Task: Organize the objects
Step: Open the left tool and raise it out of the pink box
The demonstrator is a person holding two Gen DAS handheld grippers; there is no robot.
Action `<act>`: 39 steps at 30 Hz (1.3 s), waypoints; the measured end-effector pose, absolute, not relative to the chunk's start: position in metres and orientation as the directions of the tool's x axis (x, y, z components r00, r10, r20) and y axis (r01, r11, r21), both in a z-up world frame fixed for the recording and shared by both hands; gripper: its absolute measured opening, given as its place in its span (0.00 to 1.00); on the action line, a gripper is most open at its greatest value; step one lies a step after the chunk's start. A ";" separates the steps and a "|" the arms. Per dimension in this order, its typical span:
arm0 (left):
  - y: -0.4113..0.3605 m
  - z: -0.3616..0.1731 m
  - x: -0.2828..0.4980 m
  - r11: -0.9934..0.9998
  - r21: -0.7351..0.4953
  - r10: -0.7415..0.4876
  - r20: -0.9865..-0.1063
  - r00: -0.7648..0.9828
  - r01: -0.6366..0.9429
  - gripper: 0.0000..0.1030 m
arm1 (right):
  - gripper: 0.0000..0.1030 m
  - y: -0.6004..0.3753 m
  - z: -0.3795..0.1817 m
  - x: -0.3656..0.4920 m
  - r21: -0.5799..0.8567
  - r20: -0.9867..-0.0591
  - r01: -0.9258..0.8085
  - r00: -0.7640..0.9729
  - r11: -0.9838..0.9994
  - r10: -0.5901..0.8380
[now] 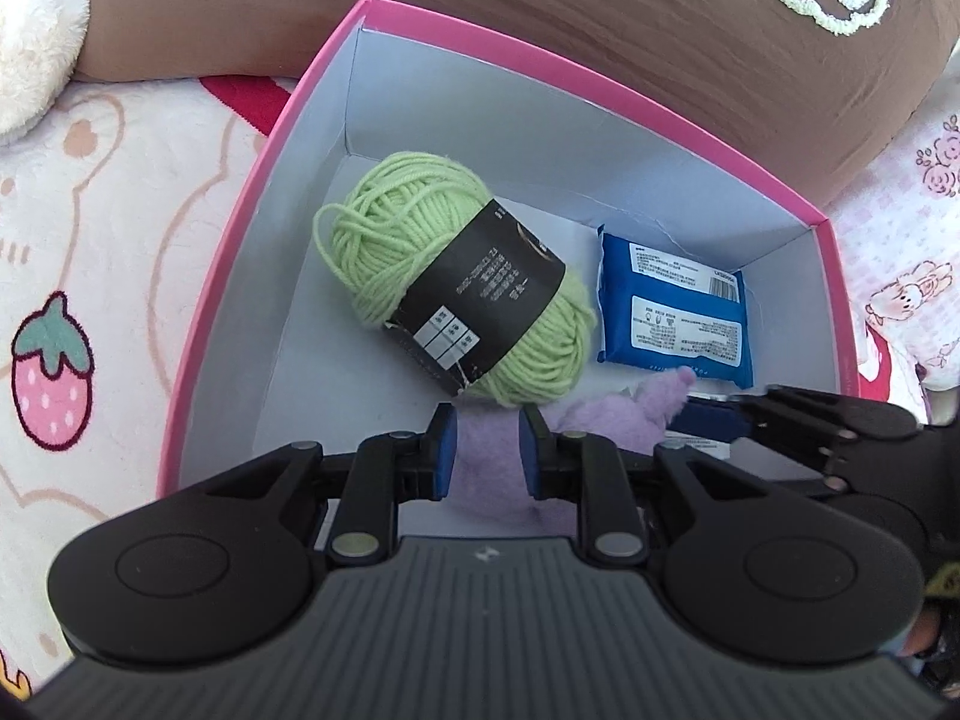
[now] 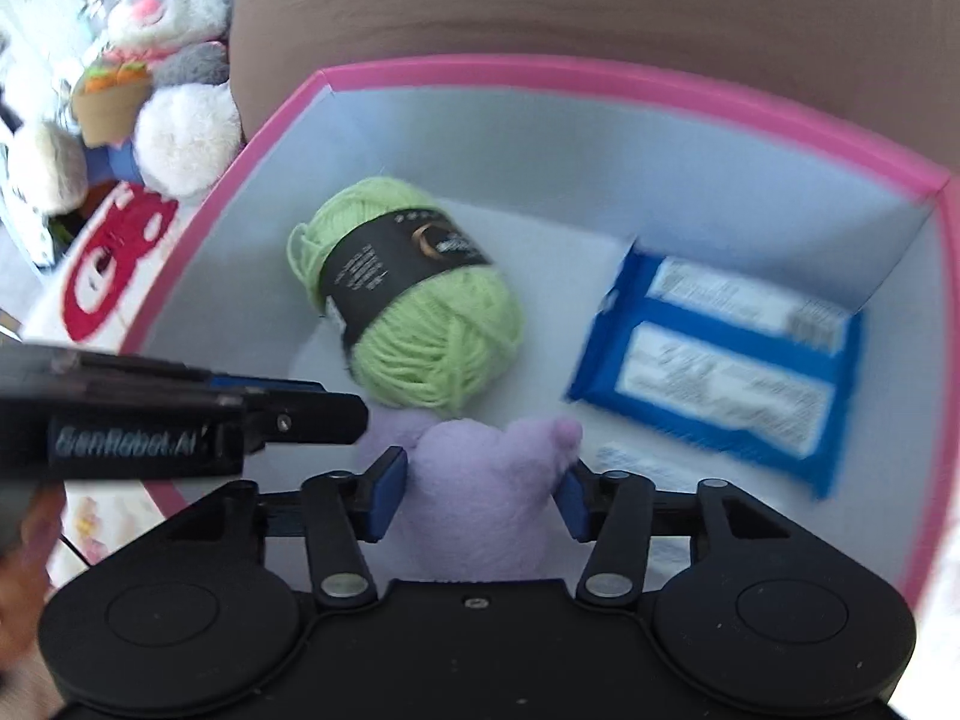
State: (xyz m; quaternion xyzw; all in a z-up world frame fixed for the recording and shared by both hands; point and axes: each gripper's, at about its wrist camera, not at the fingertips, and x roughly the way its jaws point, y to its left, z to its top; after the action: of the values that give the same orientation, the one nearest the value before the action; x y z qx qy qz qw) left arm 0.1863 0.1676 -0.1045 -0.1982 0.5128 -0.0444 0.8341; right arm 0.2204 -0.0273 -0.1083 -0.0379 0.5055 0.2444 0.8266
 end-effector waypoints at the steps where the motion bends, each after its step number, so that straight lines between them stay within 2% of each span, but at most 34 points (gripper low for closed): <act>1: 0.167 -0.105 0.187 0.919 -0.373 -0.273 -0.838 0.473 -0.130 0.20 | 0.56 -0.030 -0.105 0.218 0.172 -0.849 -0.443 0.385 0.880 0.361; 16: 0.144 -0.102 0.211 0.909 -0.405 -0.295 -0.786 0.544 -0.093 0.21 | 0.56 -0.056 -0.070 0.193 0.118 -0.795 -0.472 0.482 0.874 0.368; 25: 0.136 -0.086 0.196 0.938 -0.334 -0.236 -0.815 0.529 -0.095 0.22 | 0.55 -0.065 -0.061 0.177 0.127 -0.788 -0.470 0.487 0.873 0.377; 28: 0.137 -0.069 0.176 0.945 -0.310 -0.217 -0.829 0.515 -0.101 0.27 | 0.55 -0.072 -0.050 0.167 0.123 -0.780 -0.467 0.500 0.875 0.376; 30: 0.136 -0.056 0.164 0.950 -0.295 -0.207 -0.833 0.514 -0.097 0.38 | 0.55 -0.076 -0.040 0.159 0.118 -0.772 -0.470 0.511 0.875 0.378; 34: 0.133 -0.028 0.146 0.962 -0.262 -0.184 -0.830 0.526 -0.077 0.47 | 0.55 -0.085 -0.021 0.144 0.116 -0.764 -0.469 0.522 0.876 0.380; 36: 0.131 -0.015 0.135 0.963 -0.261 -0.189 -0.828 0.528 -0.065 0.56 | 0.55 -0.090 -0.013 0.137 0.129 -0.762 -0.468 0.517 0.874 0.389; 39: 0.134 0.001 0.120 0.968 -0.244 -0.182 -0.835 0.520 -0.053 0.61 | 0.56 -0.095 -0.002 0.122 0.121 -0.756 -0.479 0.523 0.869 0.394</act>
State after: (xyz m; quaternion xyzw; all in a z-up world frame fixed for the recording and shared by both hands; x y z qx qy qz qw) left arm 0.1195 0.1341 0.0008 -0.1200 0.4885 -0.0374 0.8634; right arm 0.1220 -0.0952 -0.0016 -0.0510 0.4193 0.2505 0.8711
